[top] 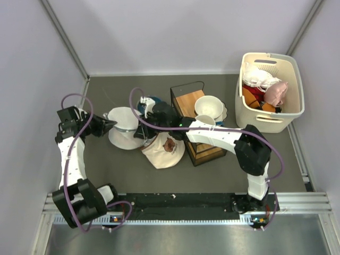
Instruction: Unzip the laundry bag and remove the bra
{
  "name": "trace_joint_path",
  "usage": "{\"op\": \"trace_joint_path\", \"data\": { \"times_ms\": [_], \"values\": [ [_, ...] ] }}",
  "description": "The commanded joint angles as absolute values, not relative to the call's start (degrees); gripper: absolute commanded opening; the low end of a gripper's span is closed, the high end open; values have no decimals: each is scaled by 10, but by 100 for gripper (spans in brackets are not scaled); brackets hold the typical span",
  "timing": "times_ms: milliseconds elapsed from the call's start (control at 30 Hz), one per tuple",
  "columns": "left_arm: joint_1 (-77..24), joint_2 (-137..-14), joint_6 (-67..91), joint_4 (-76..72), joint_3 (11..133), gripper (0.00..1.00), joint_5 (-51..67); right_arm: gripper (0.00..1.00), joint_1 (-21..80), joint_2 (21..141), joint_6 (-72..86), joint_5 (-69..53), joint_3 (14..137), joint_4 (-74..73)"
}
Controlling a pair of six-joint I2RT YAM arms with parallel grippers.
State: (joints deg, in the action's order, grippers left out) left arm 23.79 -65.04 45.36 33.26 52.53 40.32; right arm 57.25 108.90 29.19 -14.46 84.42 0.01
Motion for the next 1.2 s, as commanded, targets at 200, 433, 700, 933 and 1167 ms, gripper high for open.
{"op": "trace_joint_path", "data": {
  "times_ms": [200, 433, 700, 933, 1167],
  "values": [
    [237, -643, 437, 318, 554, 0, 432, 38, 570, 1103, 306, -230, 900, 58],
    [237, -642, 441, 323, 554, 0, 439, 43, 574, 1133, 317, -244, 929, 64],
    [237, -644, 448, 322, 556, 0, 445, 47, 574, 1127, 303, -216, 907, 56],
    [237, -638, 453, 322, 557, 0, 446, 55, 575, 1134, 310, -208, 898, 76],
    [237, -632, 455, 322, 555, 0, 450, 57, 576, 1144, 320, -213, 896, 114]
  ]
}}
